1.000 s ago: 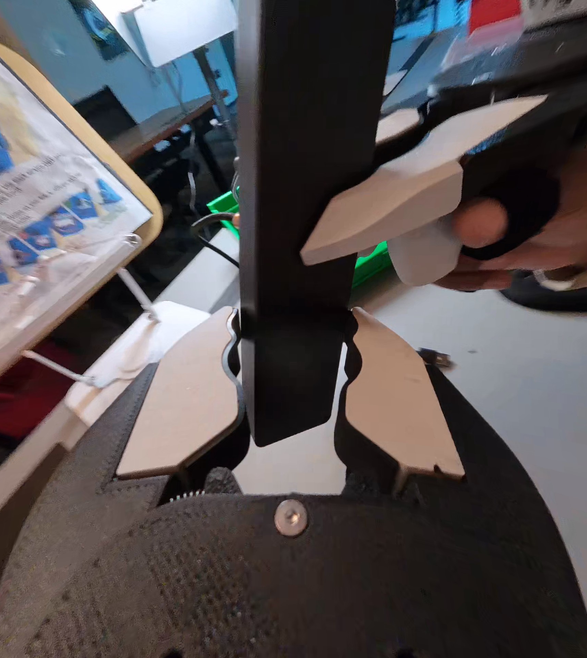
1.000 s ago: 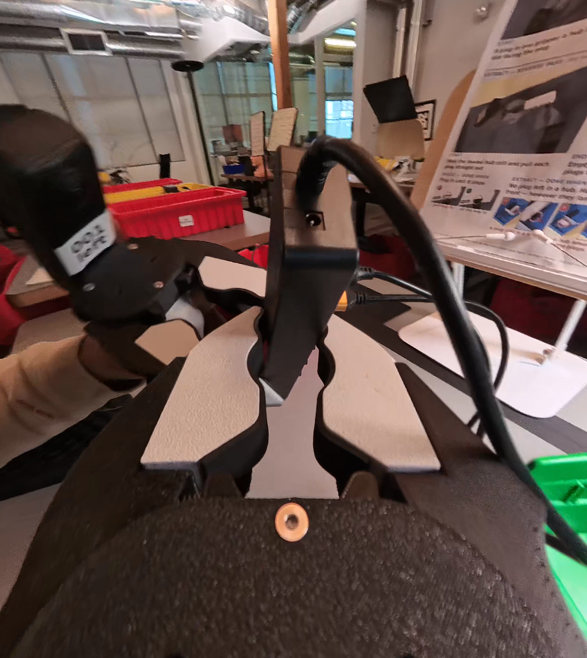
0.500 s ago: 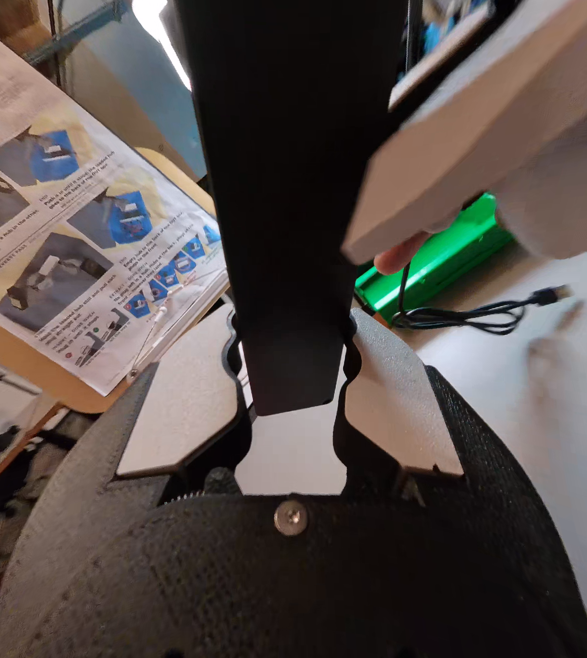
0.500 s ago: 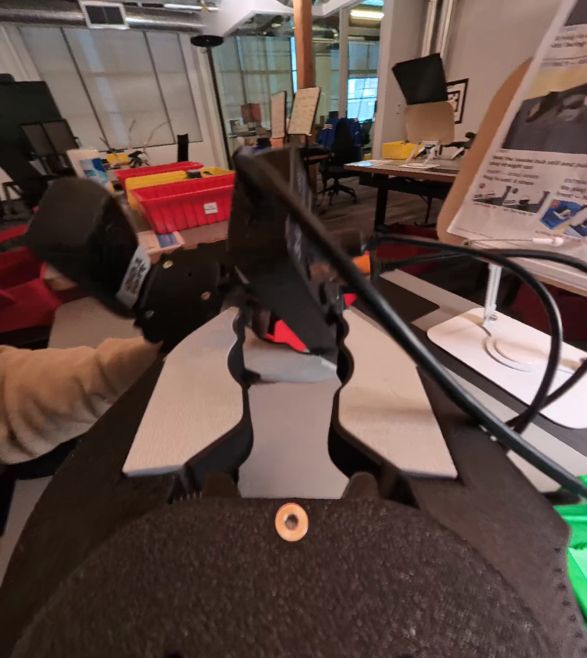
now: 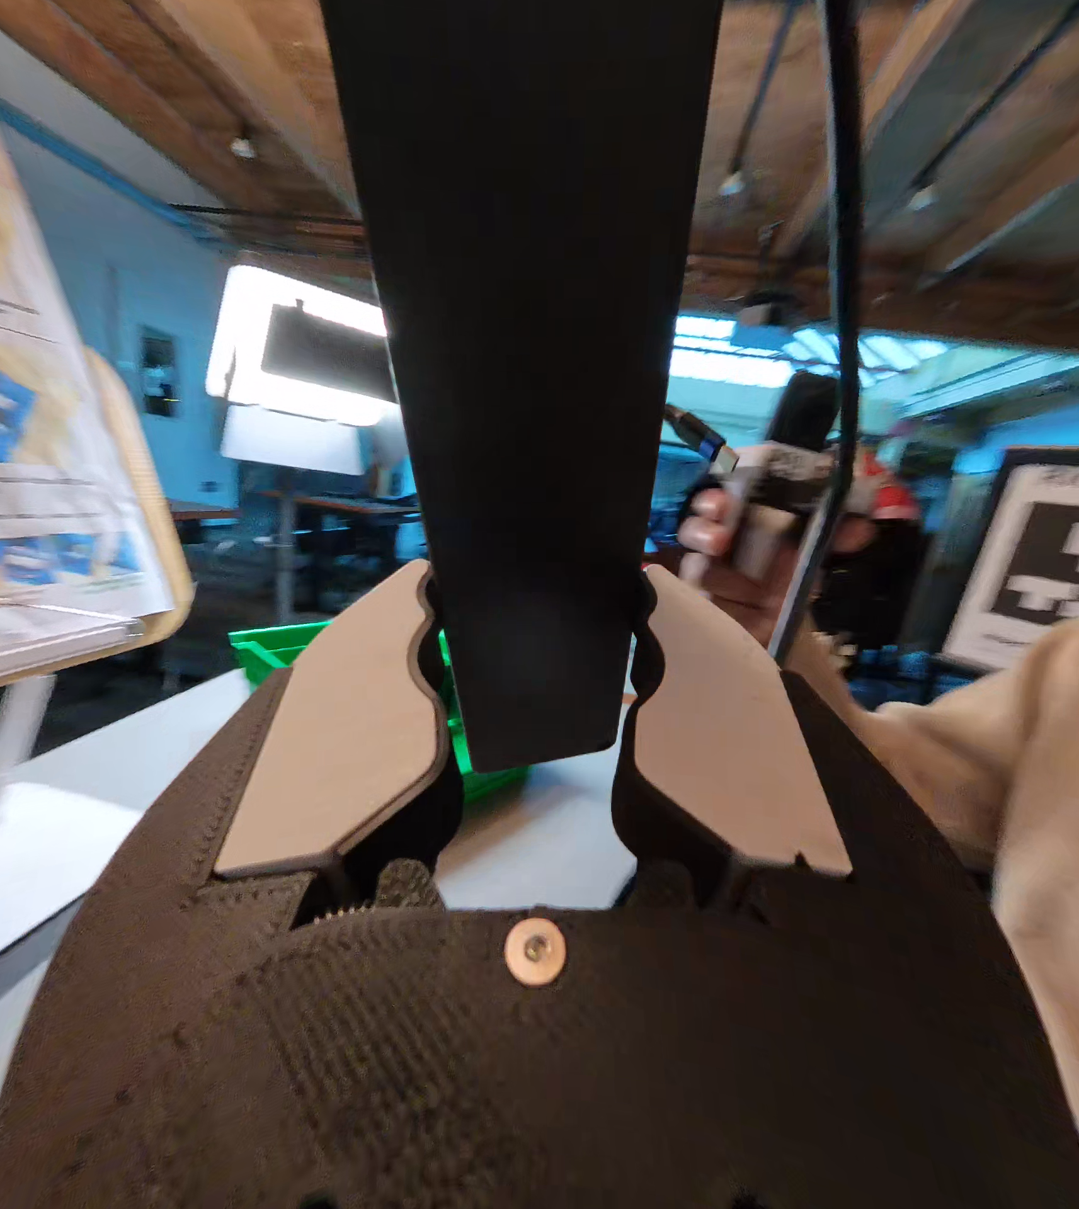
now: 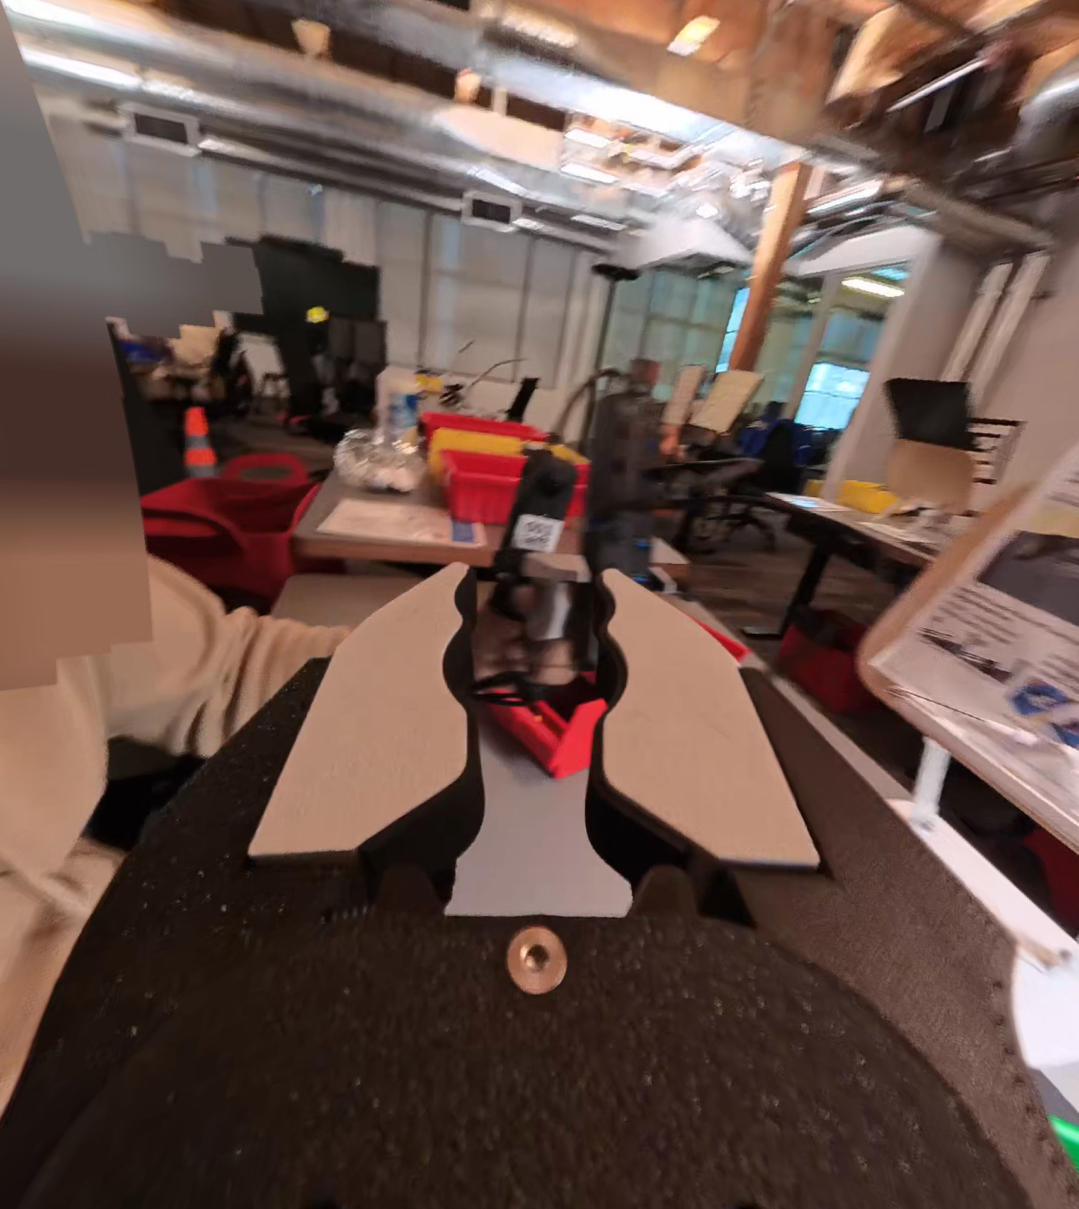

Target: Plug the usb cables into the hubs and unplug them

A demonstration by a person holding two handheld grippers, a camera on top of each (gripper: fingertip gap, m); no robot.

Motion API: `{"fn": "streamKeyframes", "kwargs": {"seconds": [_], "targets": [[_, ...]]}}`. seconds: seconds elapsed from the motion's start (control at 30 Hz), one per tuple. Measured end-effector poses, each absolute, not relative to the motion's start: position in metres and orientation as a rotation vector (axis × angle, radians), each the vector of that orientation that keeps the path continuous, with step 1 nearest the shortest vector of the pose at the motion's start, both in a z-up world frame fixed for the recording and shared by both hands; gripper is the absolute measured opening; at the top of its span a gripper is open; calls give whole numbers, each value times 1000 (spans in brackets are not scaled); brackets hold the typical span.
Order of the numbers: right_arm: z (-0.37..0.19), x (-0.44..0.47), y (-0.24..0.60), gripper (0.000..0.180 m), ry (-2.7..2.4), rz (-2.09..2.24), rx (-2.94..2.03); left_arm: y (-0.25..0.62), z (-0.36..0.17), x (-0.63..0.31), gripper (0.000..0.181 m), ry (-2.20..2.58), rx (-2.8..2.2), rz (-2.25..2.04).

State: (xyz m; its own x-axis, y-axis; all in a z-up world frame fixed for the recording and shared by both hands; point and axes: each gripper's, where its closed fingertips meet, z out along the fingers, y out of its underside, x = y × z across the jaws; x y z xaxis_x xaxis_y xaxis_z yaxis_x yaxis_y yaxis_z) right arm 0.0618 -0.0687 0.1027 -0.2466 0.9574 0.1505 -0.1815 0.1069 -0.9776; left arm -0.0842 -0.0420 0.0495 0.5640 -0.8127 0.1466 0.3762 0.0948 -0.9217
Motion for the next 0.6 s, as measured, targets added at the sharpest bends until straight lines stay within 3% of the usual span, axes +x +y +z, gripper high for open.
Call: {"fn": "streamKeyframes", "kwargs": {"seconds": [0.23,0.43,0.6], "targets": [[81,64,15,45,-1163,1181,-1098,-59,20,-37,56,715,-1218,-1184],[34,44,1,54,-1439,1143,-1171,-60,-25,-1,56,904,-1404,-1182],[21,39,-16,49,-1551,1189,-1155,-60,-55,9,56,1016,-1531,-1112]]}}
